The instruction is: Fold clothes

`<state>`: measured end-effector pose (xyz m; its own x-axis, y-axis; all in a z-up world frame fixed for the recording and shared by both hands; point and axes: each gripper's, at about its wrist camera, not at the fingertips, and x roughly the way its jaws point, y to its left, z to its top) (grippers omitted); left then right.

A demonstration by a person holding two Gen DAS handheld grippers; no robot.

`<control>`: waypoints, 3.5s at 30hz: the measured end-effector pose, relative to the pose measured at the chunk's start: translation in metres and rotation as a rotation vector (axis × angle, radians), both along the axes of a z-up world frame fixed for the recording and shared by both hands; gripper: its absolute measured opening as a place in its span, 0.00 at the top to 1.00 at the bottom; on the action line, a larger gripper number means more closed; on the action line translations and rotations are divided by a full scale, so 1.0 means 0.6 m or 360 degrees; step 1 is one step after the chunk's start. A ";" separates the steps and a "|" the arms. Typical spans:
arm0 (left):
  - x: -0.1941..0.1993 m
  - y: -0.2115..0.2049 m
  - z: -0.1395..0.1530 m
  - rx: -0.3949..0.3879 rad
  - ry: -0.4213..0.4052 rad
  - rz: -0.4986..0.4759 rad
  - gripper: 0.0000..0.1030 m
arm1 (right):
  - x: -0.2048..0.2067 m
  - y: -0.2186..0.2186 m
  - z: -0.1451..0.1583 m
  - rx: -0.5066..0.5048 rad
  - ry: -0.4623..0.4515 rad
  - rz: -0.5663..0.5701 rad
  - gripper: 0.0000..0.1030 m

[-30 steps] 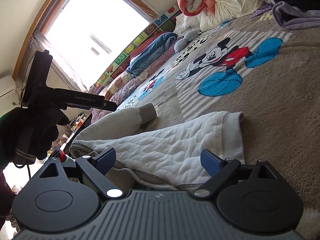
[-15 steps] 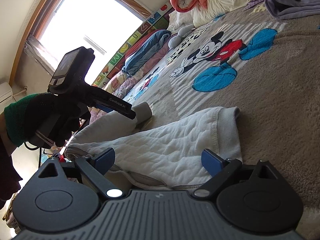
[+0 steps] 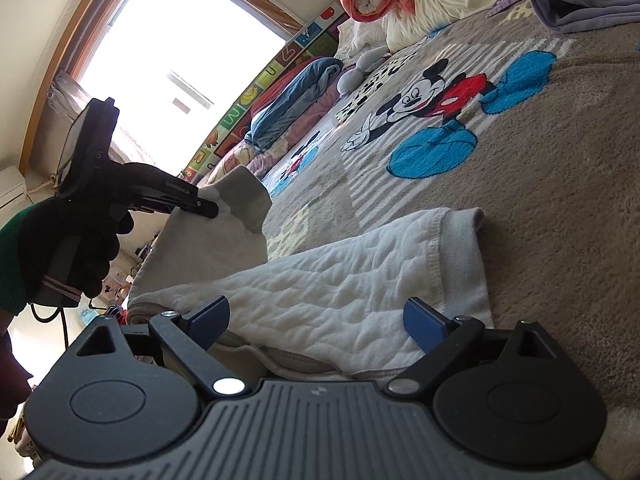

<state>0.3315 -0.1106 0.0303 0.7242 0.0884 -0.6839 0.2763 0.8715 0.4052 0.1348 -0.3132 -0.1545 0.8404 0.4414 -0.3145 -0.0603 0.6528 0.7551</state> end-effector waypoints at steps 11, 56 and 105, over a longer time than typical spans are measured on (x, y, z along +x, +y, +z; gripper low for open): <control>-0.104 -0.046 0.172 -0.0358 -0.0403 -0.0225 0.88 | -0.006 0.016 0.005 -0.0035 -0.0026 0.0044 0.10; -0.135 0.306 -0.065 -0.0842 -0.0382 0.0618 0.88 | -0.001 0.047 -0.012 -0.0010 -0.0004 0.0207 0.10; -0.335 0.637 -0.267 -0.1708 -0.0419 0.1290 0.79 | 0.132 0.105 0.008 -0.0534 0.0015 0.0426 0.06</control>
